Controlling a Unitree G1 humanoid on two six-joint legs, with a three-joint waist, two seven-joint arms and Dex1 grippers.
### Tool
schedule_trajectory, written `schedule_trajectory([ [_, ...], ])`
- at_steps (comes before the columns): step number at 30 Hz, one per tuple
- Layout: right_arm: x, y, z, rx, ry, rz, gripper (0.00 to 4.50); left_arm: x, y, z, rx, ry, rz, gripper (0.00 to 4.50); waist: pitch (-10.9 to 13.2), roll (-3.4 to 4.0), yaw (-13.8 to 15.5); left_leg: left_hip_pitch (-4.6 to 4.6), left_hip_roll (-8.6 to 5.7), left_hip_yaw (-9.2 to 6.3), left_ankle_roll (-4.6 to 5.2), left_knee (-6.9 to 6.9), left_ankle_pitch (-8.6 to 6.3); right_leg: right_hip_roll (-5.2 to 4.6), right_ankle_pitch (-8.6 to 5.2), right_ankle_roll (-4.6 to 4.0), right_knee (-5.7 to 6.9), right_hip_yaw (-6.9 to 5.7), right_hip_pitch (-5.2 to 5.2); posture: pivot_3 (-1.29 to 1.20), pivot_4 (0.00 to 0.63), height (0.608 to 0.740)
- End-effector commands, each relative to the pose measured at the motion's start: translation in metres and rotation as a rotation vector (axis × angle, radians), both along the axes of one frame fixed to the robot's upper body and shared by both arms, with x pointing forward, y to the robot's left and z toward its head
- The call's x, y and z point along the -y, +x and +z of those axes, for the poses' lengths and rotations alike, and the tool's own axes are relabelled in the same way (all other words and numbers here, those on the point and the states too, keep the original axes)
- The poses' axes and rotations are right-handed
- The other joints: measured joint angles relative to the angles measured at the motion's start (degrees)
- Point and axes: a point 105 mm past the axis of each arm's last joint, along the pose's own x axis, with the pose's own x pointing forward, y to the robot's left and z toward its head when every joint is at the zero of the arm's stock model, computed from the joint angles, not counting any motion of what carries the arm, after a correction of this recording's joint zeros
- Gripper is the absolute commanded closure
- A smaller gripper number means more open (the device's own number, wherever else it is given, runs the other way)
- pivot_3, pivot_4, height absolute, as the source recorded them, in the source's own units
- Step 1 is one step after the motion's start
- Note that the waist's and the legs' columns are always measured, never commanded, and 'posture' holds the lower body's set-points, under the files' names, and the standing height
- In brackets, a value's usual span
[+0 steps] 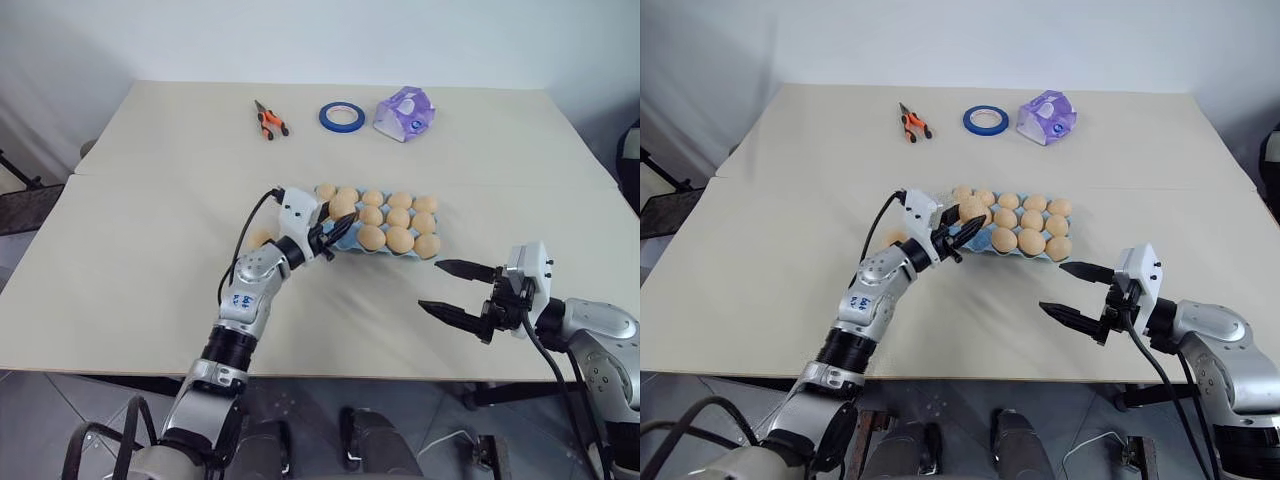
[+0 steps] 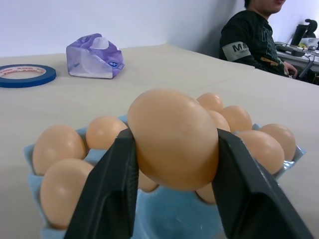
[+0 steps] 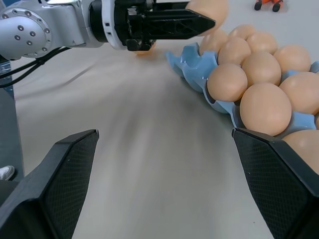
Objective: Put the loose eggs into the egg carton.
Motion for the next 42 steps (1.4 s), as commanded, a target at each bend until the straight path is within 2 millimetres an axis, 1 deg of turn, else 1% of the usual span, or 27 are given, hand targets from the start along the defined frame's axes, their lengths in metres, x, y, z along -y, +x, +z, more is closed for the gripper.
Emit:
schedule_trajectory([
  [1, 0.001, -0.003, 0.012, 0.056, 0.016, -0.007, 0.0, 0.009, 0.002, 0.012, 0.046, -0.002, -0.024, 1.18, 0.0, -0.01, 0.0, -0.01, 0.0, 0.0, 0.0, 0.0, 0.0, 0.0, 0.0, 0.0, 0.0, 0.0, 0.0, 0.0, 0.15, 0.74],
  [3, 0.001, -0.003, 0.012, 0.056, 0.015, -0.01, 0.0, 0.009, 0.003, 0.012, 0.04, -0.003, -0.024, 0.52, 0.0, -0.01, 0.0, -0.01, 0.0, 0.0, 0.0, 0.0, 0.0, 0.0, 0.0, 0.0, 0.0, 0.0, -0.01, 0.0, 0.15, 0.74],
  [5, 0.002, -0.003, 0.012, 0.056, 0.015, -0.014, 0.0, 0.007, 0.003, 0.013, 0.045, -0.002, -0.022, 0.02, 0.0, -0.01, 0.0, -0.01, 0.0, 0.01, 0.0, 0.0, 0.0, 0.0, 0.0, 0.0, 0.0, 0.01, -0.01, 0.0, 0.15, 0.74],
  [7, 0.002, -0.003, 0.011, 0.053, 0.012, -0.015, 0.0, 0.003, 0.0, 0.012, 0.043, 0.0, -0.02, 0.02, 0.0, -0.01, 0.0, 0.0, 0.0, 0.0, 0.0, 0.0, 0.0, 0.0, 0.0, 0.0, 0.01, 0.0, 0.0, 0.0, 0.15, 0.74],
  [8, 0.002, -0.003, 0.011, 0.052, 0.011, -0.016, 0.0, 0.0, -0.005, 0.012, 0.049, 0.001, -0.03, 0.02, 0.0, -0.01, 0.0, 0.0, 0.0, 0.0, 0.0, 0.0, 0.0, 0.0, 0.0, 0.0, 0.02, 0.0, -0.01, 0.0, 0.15, 0.74],
  [9, 0.002, -0.003, 0.011, 0.051, 0.01, -0.016, 0.0, -0.001, -0.012, 0.014, 0.035, -0.035, -0.069, 0.02, 0.0, -0.01, -0.2, 0.0, 0.01, 0.0, 0.0, 0.0, 0.0, 0.0, 0.0, 0.0, 0.02, 0.0, -0.01, 0.0, 0.15, 0.74],
  [12, 0.001, -0.003, 0.011, 0.051, 0.012, -0.016, 0.0, -0.012, -0.03, 0.014, 0.003, -0.076, -0.116, 0.02, 0.0, 0.0, -0.4, 0.01, 0.05, 0.01, -0.05, -0.02, -0.03, 0.01, -0.01, -0.01, 0.06, 0.01, -0.01, 0.0, 0.15, 0.74],
  [14, 0.001, -0.003, 0.01, 0.048, 0.012, -0.013, 0.0, -0.029, -0.052, 0.008, -0.015, -0.069, -0.16, 0.02, 0.0, 0.0, -0.4, 0.03, 0.06, 0.0, -0.06, -0.02, -0.03, 0.01, -0.02, -0.03, 0.11, 0.01, -0.03, 0.0, 0.15, 0.74],
  [16, 0.001, -0.003, 0.01, 0.048, 0.013, -0.01, 0.0, -0.044, -0.07, 0.0, -0.044, -0.039, -0.185, 0.02, 0.0, 0.01, -0.6, 0.11, 0.09, 0.04, -0.1, -0.02, -0.04, 0.02, -0.06, -0.11, 0.2, 0.06, -0.03, 0.0, 0.15, 0.74],
  [17, 0.001, -0.003, 0.011, 0.048, 0.015, -0.005, 0.0, -0.055, -0.079, -0.006, -0.071, -0.028, -0.186, 0.02, 0.0, 0.01, -0.5, 0.14, 0.12, 0.04, -0.12, -0.02, -0.04, 0.02, -0.08, -0.14, 0.25, 0.05, -0.02, 0.0, 0.15, 0.74],
  [20, 0.0, -0.004, 0.012, 0.053, 0.023, 0.012, 0.0, -0.086, -0.096, -0.017, -0.13, -0.001, -0.154, 0.02, 0.0, 0.02, -0.4, 0.18, 0.11, 0.01, -0.16, -0.02, 0.0, 0.01, -0.11, -0.2, 0.28, 0.03, 0.0, 0.0, 0.15, 0.74],
  [24, 0.0, -0.006, 0.013, 0.053, 0.03, 0.037, 0.0, -0.141, -0.105, -0.029, -0.196, 0.042, 0.0, 0.02, 0.0, 0.02, -0.3, 0.16, 0.07, 0.01, -0.29, 0.02, -0.07, -0.08, -0.12, -0.24, 0.18, 0.03, 0.03, 0.0, 0.15, 0.74],
  [26, 0.001, -0.007, 0.013, 0.051, 0.03, 0.045, 0.0, -0.165, -0.108, -0.03, -0.217, 0.053, 0.076, 0.02, 0.0, 0.02, -0.3, 0.15, 0.07, 0.01, -0.29, 0.02, -0.07, -0.11, -0.12, -0.25, 0.15, 0.03, 0.03, 0.0, 0.15, 0.74],
  [30, 0.003, -0.005, 0.013, 0.048, 0.026, 0.045, 0.0, -0.205, -0.116, -0.031, -0.229, 0.081, 0.192, 0.02, 0.0, 0.02, -0.3, 0.12, 0.08, 0.0, -0.3, -0.04, -0.1, -0.16, -0.19, -0.37, 0.05, 0.01, 0.01, 0.0, 0.15, 0.74],
  [32, 0.002, -0.004, 0.013, 0.048, 0.024, 0.048, 0.0, -0.218, -0.118, -0.03, -0.227, 0.096, 0.228, 0.02, 0.0, 0.02, -0.3, 0.11, 0.08, -0.01, -0.31, -0.14, -0.11, -0.19, -0.22, -0.42, -0.03, -0.01, -0.01, 0.0, 0.15, 0.74],
  [35, 0.002, -0.002, 0.013, 0.047, 0.023, 0.05, 0.0, -0.226, -0.117, -0.027, -0.223, 0.104, 0.242, 0.02, 0.0, 0.02, -0.3, 0.11, 0.07, -0.02, -0.32, -0.29, -0.11, -0.24, -0.27, -0.51, -0.09, -0.03, -0.04, 0.0, 0.15, 0.74],
  [38, 0.001, 0.0, 0.013, 0.048, 0.02, 0.049, 0.0, -0.227, -0.114, -0.023, -0.211, 0.106, 0.237, 0.02, 0.0, 0.02, -0.3, 0.11, 0.06, -0.04, -0.34, -0.42, -0.12, -0.29, -0.29, -0.56, -0.15, -0.08, -0.05, 0.0, 0.15, 0.74],
  [42, 0.002, 0.002, 0.014, 0.049, 0.017, 0.046, 0.0, -0.215, -0.107, -0.022, -0.207, 0.108, 0.182, 0.02, 0.0, 0.03, -0.3, 0.1, 0.07, -0.08, -0.43, -0.52, -0.17, -0.29, -0.25, -0.48, -0.14, -0.15, -0.11, 0.0, 0.15, 0.74],
])
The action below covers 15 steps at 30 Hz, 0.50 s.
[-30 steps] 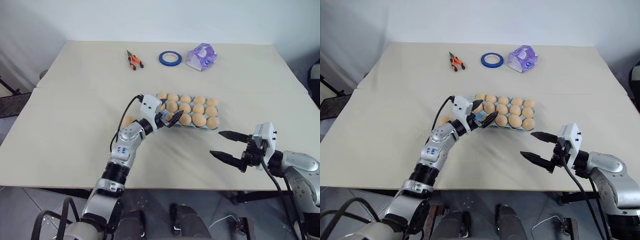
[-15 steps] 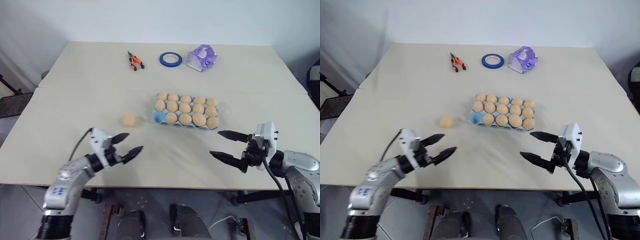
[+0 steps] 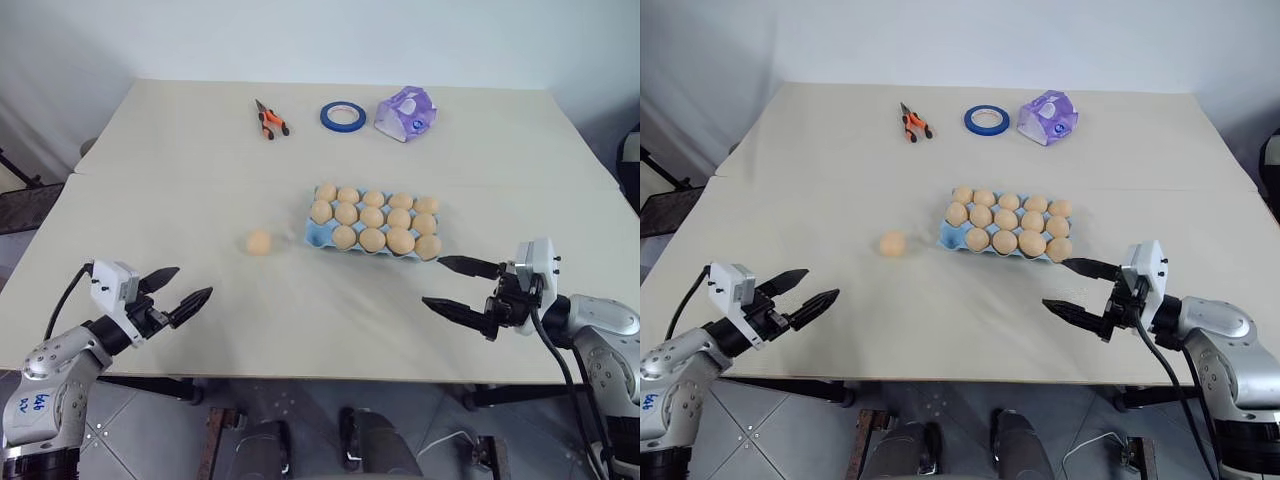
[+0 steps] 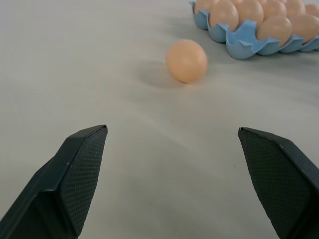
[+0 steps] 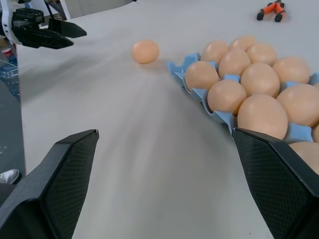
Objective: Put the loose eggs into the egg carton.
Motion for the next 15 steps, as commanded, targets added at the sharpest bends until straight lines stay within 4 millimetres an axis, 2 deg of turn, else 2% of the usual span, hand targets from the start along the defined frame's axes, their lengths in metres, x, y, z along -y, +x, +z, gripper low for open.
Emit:
schedule_trajectory([
  [1, -0.001, 0.0, 0.008, 0.032, -0.006, 0.013, 0.0, 0.01, 0.006, 0.011, 0.041, 0.005, -0.062, 0.02, 0.0, 0.0, 0.0, 0.0, 0.0, -0.01, -0.01, -0.01, 0.0, 0.0, 0.0, 0.0, 0.0, -0.01, -0.01, 0.0, 0.15, 0.74],
  [5, -0.003, 0.002, 0.008, 0.03, -0.01, 0.013, 0.0, 0.037, 0.035, 0.015, 0.046, 0.004, -0.16, 0.02, 0.0, 0.0, 0.2, -0.02, 0.0, -0.08, 0.0, 0.06, 0.01, 0.0, 0.0, 0.01, 0.04, -0.14, 0.03, 0.0, 0.15, 0.74],
  [10, -0.004, 0.005, 0.009, 0.034, -0.013, 0.014, 0.0, 0.049, 0.069, 0.015, 0.06, 0.031, -0.182, 0.02, 0.0, 0.0, 0.0, -0.02, -0.03, -0.06, 0.05, 0.12, 0.03, 0.0, 0.06, 0.1, 0.07, -0.13, 0.06, 0.0, 0.15, 0.74],
  [15, -0.002, 0.003, 0.009, 0.04, -0.009, -0.002, 0.0, 0.058, 0.094, -0.001, 0.026, 0.052, -0.188, 0.02, 0.0, 0.0, 0.0, -0.04, 0.01, -0.01, 0.26, 0.1, 0.15, 0.09, 0.07, 0.14, 0.08, -0.14, 0.02, 0.0, 0.15, 0.74],
])
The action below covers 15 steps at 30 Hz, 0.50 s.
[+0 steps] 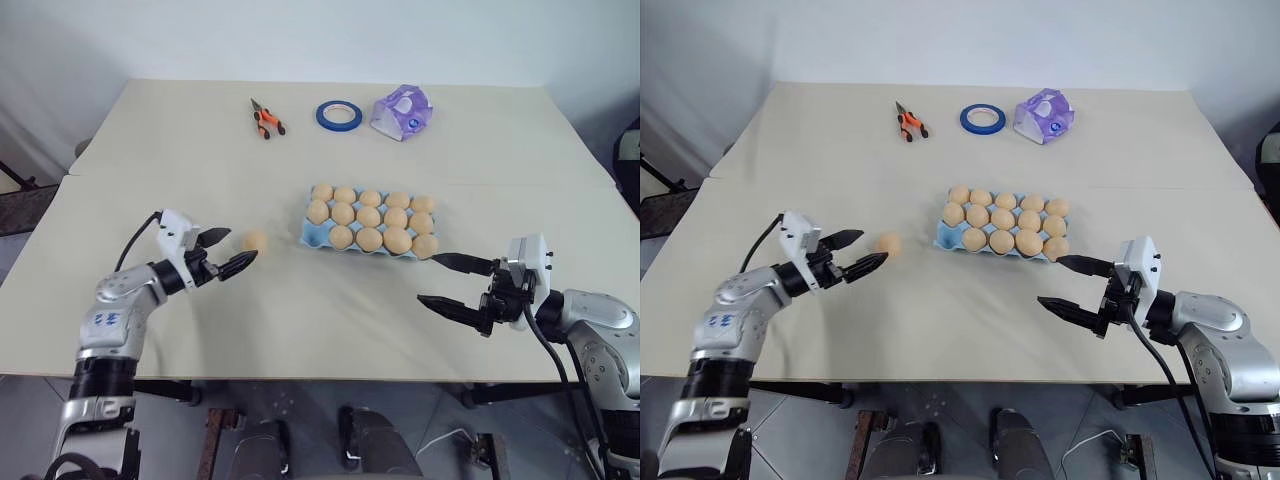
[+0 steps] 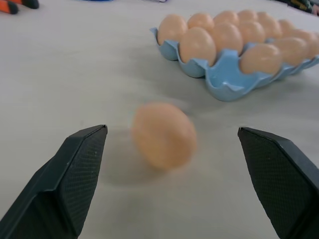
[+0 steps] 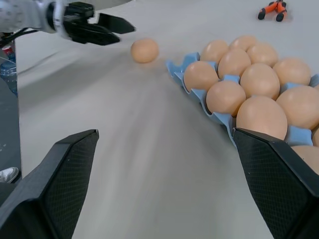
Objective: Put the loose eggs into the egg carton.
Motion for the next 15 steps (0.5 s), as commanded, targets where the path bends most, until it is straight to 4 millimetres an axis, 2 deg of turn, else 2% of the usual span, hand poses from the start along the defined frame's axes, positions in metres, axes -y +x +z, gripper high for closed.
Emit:
schedule_trajectory([
  [1, 0.004, -0.002, 0.008, 0.036, 0.001, -0.019, 0.0, 0.003, 0.01, -0.006, 0.01, 0.019, -0.006, 0.02, 0.0, 0.0, 0.1, 0.0, 0.01, 0.0, 0.0, 0.01, 0.0, 0.01, 0.0, 0.0, 0.01, -0.02, 0.0, 0.0, 0.15, 0.74],
  [6, 0.003, -0.004, 0.006, 0.036, 0.004, -0.031, 0.0, 0.011, 0.024, -0.01, 0.008, 0.02, -0.021, 0.02, 0.0, -0.01, 0.3, -0.04, 0.01, -0.02, 0.0, 0.13, 0.0, 0.02, 0.01, 0.03, 0.04, -0.05, 0.02, 0.0, 0.15, 0.74],
  [10, 0.002, -0.004, 0.005, 0.035, 0.007, -0.037, 0.0, 0.015, 0.038, -0.006, 0.023, 0.006, 0.002, 0.02, 0.0, -0.01, 0.3, -0.04, -0.02, -0.01, 0.01, 0.26, 0.0, 0.0, 0.05, 0.1, 0.12, -0.02, 0.04, 0.0, 0.15, 0.74],
  [13, 0.003, -0.004, 0.004, 0.033, 0.007, -0.042, 0.0, 0.022, 0.042, -0.008, 0.01, 0.005, -0.017, 0.02, 0.0, -0.02, 0.2, -0.05, -0.03, -0.01, 0.02, 0.3, 0.01, 0.0, 0.06, 0.11, 0.16, -0.03, 0.04, 0.0, 0.15, 0.74],
  [15, 0.003, -0.004, 0.004, 0.033, 0.006, -0.045, 0.0, 0.025, 0.044, -0.009, 0.002, -0.004, -0.022, 0.42, 0.0, -0.02, 0.1, -0.05, -0.03, 0.0, 0.03, 0.3, 0.02, 0.01, 0.06, 0.11, 0.17, -0.02, 0.03, 0.0, 0.15, 0.74],
])
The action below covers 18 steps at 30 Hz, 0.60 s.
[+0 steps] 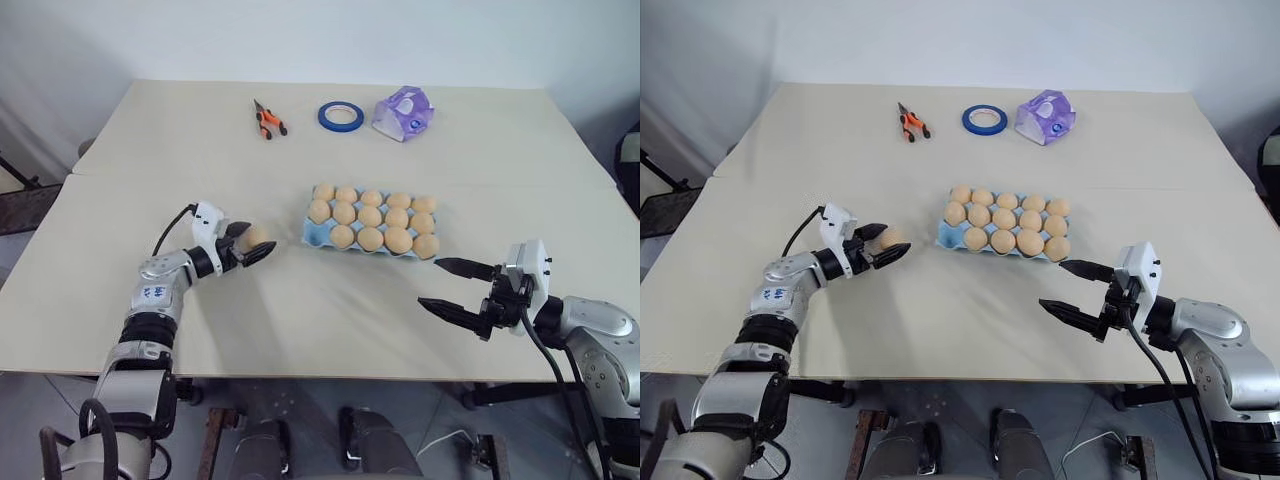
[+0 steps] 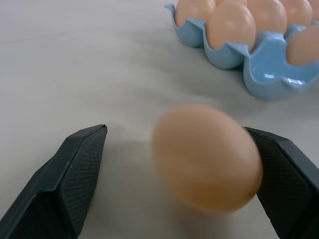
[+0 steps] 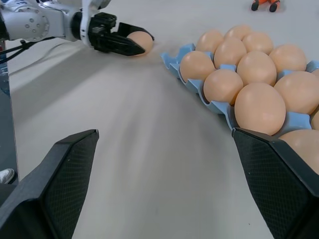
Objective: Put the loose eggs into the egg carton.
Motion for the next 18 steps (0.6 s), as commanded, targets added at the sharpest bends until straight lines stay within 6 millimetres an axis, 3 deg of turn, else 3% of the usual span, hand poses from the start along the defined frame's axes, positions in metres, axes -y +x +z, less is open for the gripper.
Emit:
schedule_trajectory([
  [1, 0.0, -0.002, 0.011, 0.053, 0.005, -0.005, 0.0, 0.007, 0.005, 0.006, 0.02, -0.009, -0.026, 0.62, 0.0, 0.0, 0.0, 0.0, 0.0, 0.0, 0.0, 0.0, 0.0, 0.01, 0.0, 0.0, 0.01, -0.01, -0.01, 0.0, 0.15, 0.74],
  [6, 0.002, -0.001, 0.011, 0.057, 0.002, -0.017, 0.0, 0.011, 0.008, 0.012, 0.034, -0.008, -0.038, 2.08, 0.0, -0.01, 0.1, 0.0, 0.0, 0.0, 0.0, 0.05, 0.0, 0.02, 0.0, 0.01, 0.05, -0.02, -0.01, 0.0, 0.15, 0.74],
  [8, 0.003, -0.001, 0.01, 0.058, 0.001, -0.024, 0.0, 0.015, 0.009, 0.019, 0.068, 0.006, -0.061, 2.12, 0.0, -0.01, 0.0, 0.0, 0.0, 0.01, 0.01, 0.07, 0.01, 0.02, 0.0, 0.01, 0.07, -0.02, 0.0, 0.0, 0.15, 0.74],
  [13, 0.003, -0.002, 0.01, 0.06, 0.0, -0.032, 0.0, 0.047, 0.01, 0.053, 0.151, -0.004, -0.193, 2.13, 0.0, -0.05, 0.3, -0.04, -0.01, 0.0, 0.01, 0.08, 0.01, 0.03, 0.0, 0.01, 0.07, -0.03, -0.01, 0.0, 0.15, 0.74],
  [18, 0.003, -0.002, 0.01, 0.068, 0.0, -0.043, 0.0, 0.087, 0.007, 0.064, 0.177, -0.002, -0.326, 2.13, 0.0, -0.05, 1.2, -0.08, -0.02, 0.02, 0.03, 0.15, -0.01, 0.07, 0.02, 0.03, 0.04, -0.01, -0.01, 0.0, 0.15, 0.74],
])
